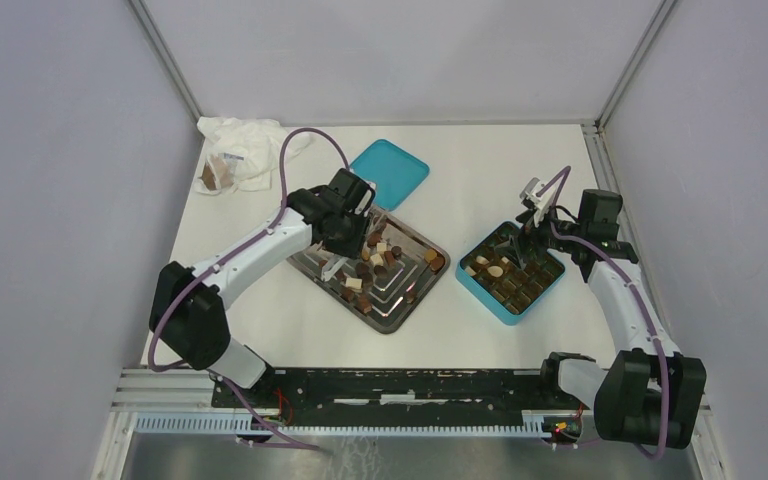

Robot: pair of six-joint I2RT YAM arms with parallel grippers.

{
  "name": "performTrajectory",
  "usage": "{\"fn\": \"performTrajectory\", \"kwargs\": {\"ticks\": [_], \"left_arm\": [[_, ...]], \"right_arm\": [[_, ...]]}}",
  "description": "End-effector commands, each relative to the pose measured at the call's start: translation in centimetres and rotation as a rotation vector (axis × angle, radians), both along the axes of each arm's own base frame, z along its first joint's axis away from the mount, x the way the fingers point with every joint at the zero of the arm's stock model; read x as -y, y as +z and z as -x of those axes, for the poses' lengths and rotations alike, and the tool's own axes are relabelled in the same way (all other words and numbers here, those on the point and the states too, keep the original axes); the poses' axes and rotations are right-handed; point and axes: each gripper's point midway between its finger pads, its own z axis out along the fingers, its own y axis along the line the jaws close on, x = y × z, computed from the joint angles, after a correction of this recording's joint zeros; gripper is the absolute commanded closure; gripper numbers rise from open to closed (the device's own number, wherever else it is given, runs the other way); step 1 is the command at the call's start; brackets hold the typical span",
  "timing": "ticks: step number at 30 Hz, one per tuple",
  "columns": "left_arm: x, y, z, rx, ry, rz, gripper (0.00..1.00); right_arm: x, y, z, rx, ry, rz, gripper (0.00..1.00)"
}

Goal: Pack the chocolate
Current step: Pick up the fake chocolate from the plate.

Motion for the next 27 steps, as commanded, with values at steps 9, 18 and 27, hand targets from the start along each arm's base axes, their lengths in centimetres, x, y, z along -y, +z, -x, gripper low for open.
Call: {"fn": "performTrajectory", "kwargs": {"ticks": [9, 18, 27], "left_arm": [[0.4, -0.8, -1.0, 0.002, -0.015, -0.023, 0.56], [0.8, -1.5, -1.2, -0.018, -0.019, -0.03, 0.56], [0.8, -2.1, -1.1, -0.033, -0.019, -0.044, 0.65]], "right_arm": [[-0.2, 0.1, -0.3, 0.006, 0.004, -0.007, 0.03], [-0.3, 0.1, -0.3, 0.004, 0.009, -0.01, 0.03], [-0.2, 0.0, -0.3, 0.0, 0.008, -0.008, 0.03]]}}
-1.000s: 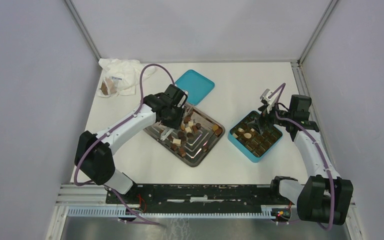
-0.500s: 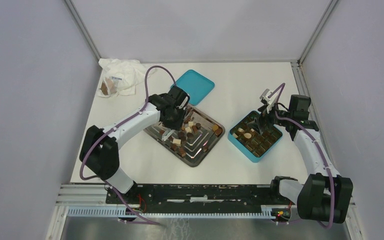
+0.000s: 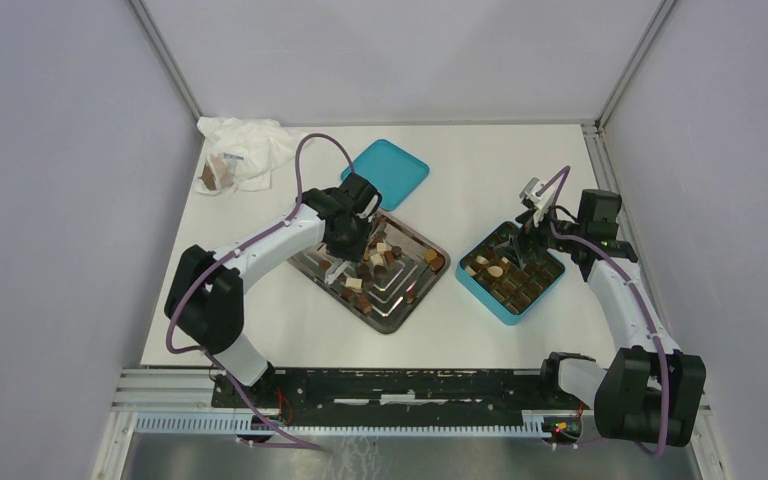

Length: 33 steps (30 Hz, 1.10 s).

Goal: Pack the chocolate
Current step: Pick up the fake chocolate from the plate.

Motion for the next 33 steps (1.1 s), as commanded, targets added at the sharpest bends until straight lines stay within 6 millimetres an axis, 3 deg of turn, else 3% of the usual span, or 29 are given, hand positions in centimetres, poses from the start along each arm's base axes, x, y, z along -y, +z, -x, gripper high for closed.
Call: {"fn": "performTrajectory", "kwargs": {"ticks": [1, 8, 20, 25, 33], "left_arm": [[0.9, 1.0, -1.0, 0.041, -0.022, 0.02, 0.69], [0.2, 2.2, -0.8, 0.074, -0.004, 0.015, 0.91], [-0.2, 3.9, 1.1, 0.134, 0.039, 0.119, 0.97], [1.2, 5.2, 2.3, 0.149, 0.016, 0.247, 0.98], [5.0, 8.0, 4.7, 0.154, -0.071, 0.472, 0.98]], "right_arm": [[-0.2, 0.3, -0.2, 0.014, 0.01, -0.005, 0.03], [-0.2, 0.4, -0.3, 0.018, 0.009, -0.002, 0.03], [-0.2, 0.4, -0.2, 0.02, 0.009, -0.001, 0.03], [-0.2, 0.4, -0.2, 0.018, 0.009, -0.006, 0.03], [0.5, 0.5, -1.3, 0.006, -0.086, -0.023, 0.03]]}}
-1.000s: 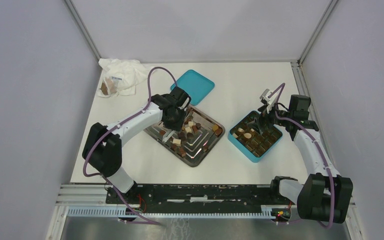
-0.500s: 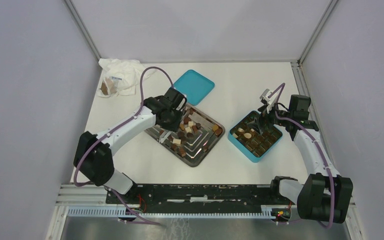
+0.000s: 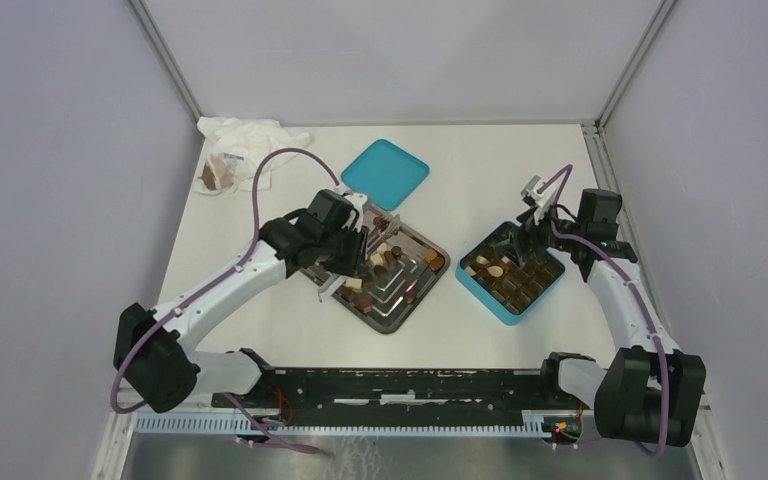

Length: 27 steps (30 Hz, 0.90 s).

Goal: Pack the chocolate
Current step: Pick up the fake chocolate from the plate, then place the fake chocolate in the packing box.

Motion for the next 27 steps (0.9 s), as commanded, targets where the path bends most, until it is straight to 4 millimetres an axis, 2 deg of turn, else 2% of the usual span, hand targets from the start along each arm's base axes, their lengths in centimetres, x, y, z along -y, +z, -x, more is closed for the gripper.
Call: {"fn": "performTrajectory", "kwargs": {"ticks": [1, 9, 13, 18, 23, 27], "left_arm": [[4.2, 3.5, 0.7, 0.055, -0.06, 0.227, 0.98], [9.9, 5.8, 3.3, 0.117, -0.223, 0.391, 0.98], [13.3, 6.6, 4.5, 0.135, -0.304, 0.461, 0.98], [17.7, 6.9, 5.6, 0.142, -0.377, 0.526, 0.98], [22.1, 6.4, 6.5, 0.14, -0.424, 0.553, 0.98], [25.0, 5.3, 6.4, 0.131, -0.437, 0.537, 0.98]], "right_arm": [[0.8, 0.5, -1.5, 0.009, -0.106, -0.014, 0.03], [5.9, 0.6, -4.5, -0.039, -0.507, -0.024, 0.02], [10.1, 0.9, -5.6, -0.035, -0.799, -0.016, 0.02], [13.5, 1.0, -5.7, -0.036, -1.055, -0.026, 0.02], [15.7, 1.5, -5.4, -0.012, -1.204, -0.027, 0.02], [16.8, 1.9, -5.1, 0.004, -1.272, -0.021, 0.02]]}}
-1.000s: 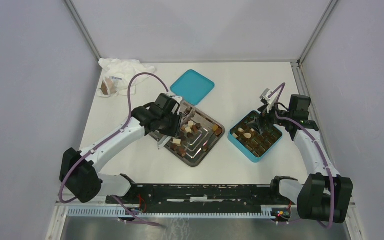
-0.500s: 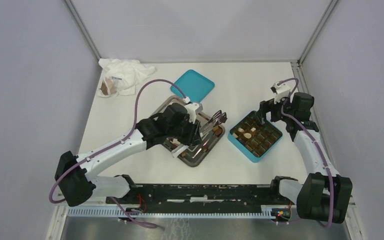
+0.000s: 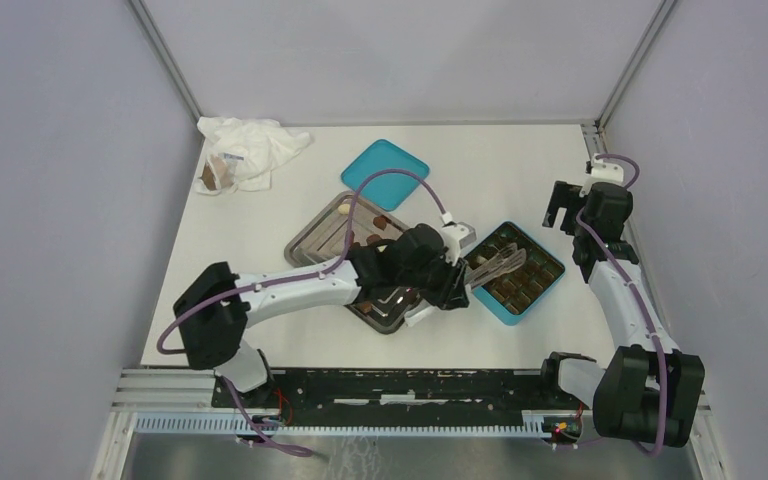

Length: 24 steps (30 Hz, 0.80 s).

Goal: Pack the chocolate
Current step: Place the fake chocolate in the packing box.

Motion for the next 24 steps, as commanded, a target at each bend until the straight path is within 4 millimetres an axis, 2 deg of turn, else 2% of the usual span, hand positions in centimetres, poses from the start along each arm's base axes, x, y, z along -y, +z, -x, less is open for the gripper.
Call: {"fn": "performTrajectory", "kwargs": {"ticks": [1, 2, 3, 7, 10, 17, 24], "left_arm": [[5.6, 4.2, -0.9, 0.051, -0.008, 0.16, 0.98], [6.3, 3.3, -1.1, 0.044, -0.009, 0.141, 0.98], [6.9, 3.4, -1.1, 0.049, -0.011, 0.143, 0.98], [9.0, 1.2, -1.4, 0.058, -0.018, 0.079, 0.98], [10.1, 0.6, -2.0, 0.082, -0.008, 0.042, 0.98], [10.6, -1.0, -3.6, 0.124, 0.027, -0.039, 0.97], [10.8, -2.0, -4.1, 0.139, 0.027, -0.078, 0.96]], "right_arm": [[2.5, 1.9, -0.2, 0.07, -0.165, 0.021, 0.02], [2.5, 2.0, -0.2, 0.072, -0.165, 0.021, 0.02], [2.5, 2.0, -0.2, 0.071, -0.165, 0.021, 0.02], [2.4, 2.1, -0.2, 0.076, -0.164, 0.021, 0.02], [2.3, 2.2, -0.2, 0.078, -0.156, 0.018, 0.02], [1.9, 2.0, -0.3, 0.077, -0.135, 0.009, 0.02], [1.7, 2.0, -0.3, 0.077, -0.121, 0.008, 0.02]]}}
